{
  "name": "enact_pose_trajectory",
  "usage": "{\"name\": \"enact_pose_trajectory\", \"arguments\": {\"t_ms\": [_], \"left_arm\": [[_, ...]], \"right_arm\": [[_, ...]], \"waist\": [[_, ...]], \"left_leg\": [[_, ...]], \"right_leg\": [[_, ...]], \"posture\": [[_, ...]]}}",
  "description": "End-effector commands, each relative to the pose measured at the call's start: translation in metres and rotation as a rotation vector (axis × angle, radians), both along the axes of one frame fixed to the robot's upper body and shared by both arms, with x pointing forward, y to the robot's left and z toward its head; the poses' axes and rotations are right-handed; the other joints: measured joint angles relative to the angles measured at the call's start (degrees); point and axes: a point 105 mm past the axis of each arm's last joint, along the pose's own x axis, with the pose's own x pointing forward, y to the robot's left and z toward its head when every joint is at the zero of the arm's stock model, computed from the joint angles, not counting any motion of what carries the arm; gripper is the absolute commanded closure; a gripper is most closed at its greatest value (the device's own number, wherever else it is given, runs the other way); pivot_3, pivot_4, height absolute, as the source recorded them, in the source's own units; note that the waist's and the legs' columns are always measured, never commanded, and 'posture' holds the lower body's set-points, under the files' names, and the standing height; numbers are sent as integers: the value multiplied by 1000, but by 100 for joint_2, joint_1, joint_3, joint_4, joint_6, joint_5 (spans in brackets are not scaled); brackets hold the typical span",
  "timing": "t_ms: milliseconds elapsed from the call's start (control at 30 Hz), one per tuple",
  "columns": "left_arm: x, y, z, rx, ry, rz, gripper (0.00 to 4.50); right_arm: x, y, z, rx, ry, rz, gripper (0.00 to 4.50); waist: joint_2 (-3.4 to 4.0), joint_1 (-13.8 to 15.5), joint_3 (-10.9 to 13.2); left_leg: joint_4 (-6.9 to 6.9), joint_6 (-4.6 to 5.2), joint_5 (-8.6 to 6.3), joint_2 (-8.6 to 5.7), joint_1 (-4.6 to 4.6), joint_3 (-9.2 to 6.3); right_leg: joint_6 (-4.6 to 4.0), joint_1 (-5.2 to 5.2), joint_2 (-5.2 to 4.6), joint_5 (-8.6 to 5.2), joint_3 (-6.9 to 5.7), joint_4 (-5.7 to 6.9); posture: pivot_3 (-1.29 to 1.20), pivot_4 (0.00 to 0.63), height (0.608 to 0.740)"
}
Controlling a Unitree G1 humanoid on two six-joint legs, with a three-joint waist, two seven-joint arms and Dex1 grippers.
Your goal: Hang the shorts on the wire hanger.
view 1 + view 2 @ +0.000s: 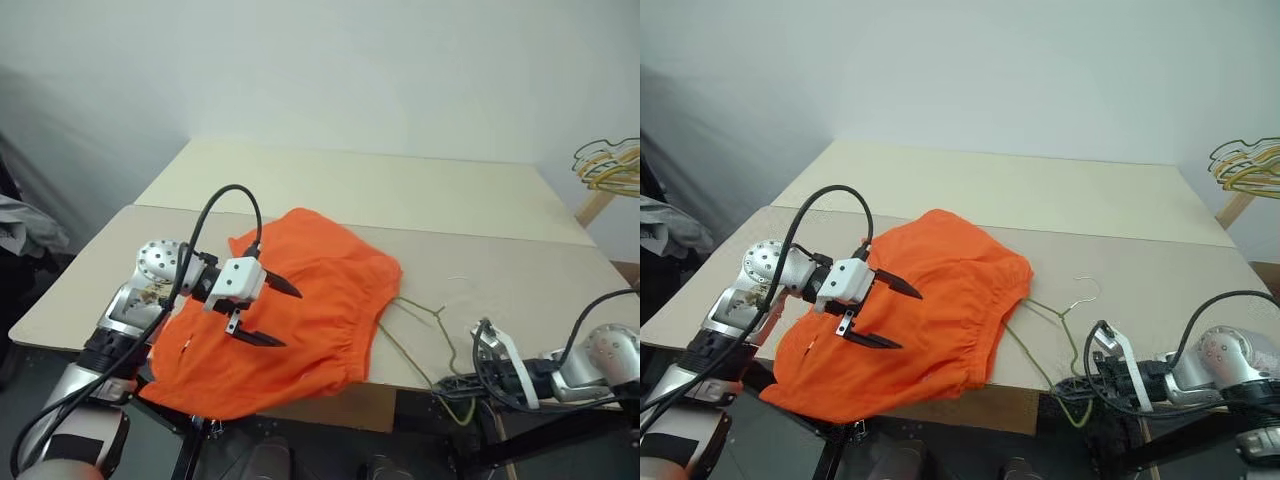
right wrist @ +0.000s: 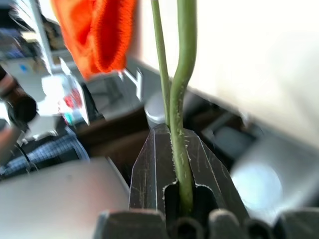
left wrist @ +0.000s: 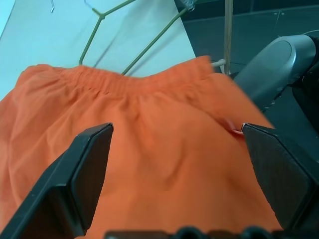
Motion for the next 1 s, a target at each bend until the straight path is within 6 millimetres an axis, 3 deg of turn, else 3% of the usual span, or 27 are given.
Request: {"name": "enact_pose_trajectory", "arguments": {"t_ms": [33,200,400,533,667,833,900,1000], "left_arm": [[2,-3,9,-15,-37,-21,19],[2,-3,10,-16,-45,-16,19],[0,-1,8,-13,-51,-10,19],[0,-1,8,-16,-52,-5,19],[0,-2,8,-14,-60,-7,19],[2,-1,9,-12,-69,-1,19],[2,-1,9,-13,-70,0,19],[3,-1,10,-14,-70,1,19]], "right_arm": [[20,1,11,19,-64,-47,4500],[20,25,18,96,-94,32,4500],[27,3,21,66,-93,-51,4500],[44,-9,32,86,-141,-145,4500],[33,19,47,180,-190,5,4500],[22,28,66,287,-253,81,4500],[20,25,59,247,-238,74,4500],[36,12,44,177,-220,-40,4500]], "waist": [[0,-43,0],[2,-92,1],[2,-81,1],[2,-83,1],[3,-95,1],[3,-79,1],[3,-62,1],[3,-46,1]], "left_leg": [[0,0,2,0,7,1],[-5,0,2,2,27,-1],[-14,3,0,1,18,-2],[-13,3,0,0,18,-2],[-13,3,0,3,26,-4],[-15,3,0,4,22,-10],[-14,3,0,4,17,-10],[-14,3,0,3,17,-9]], "right_leg": [[0,5,0,1,1,0],[0,25,0,-1,0,-3],[25,24,-1,5,-1,-9],[23,24,-1,3,-1,-11],[13,24,3,-1,-1,-3],[19,23,6,2,-3,-3],[24,23,5,4,-3,-8],[23,23,4,3,-4,-11]], "posture": [[245,0,740],[263,0,740],[281,0,740],[282,0,740],[286,0,740],[289,0,740],[294,0,740],[294,0,740]]}}
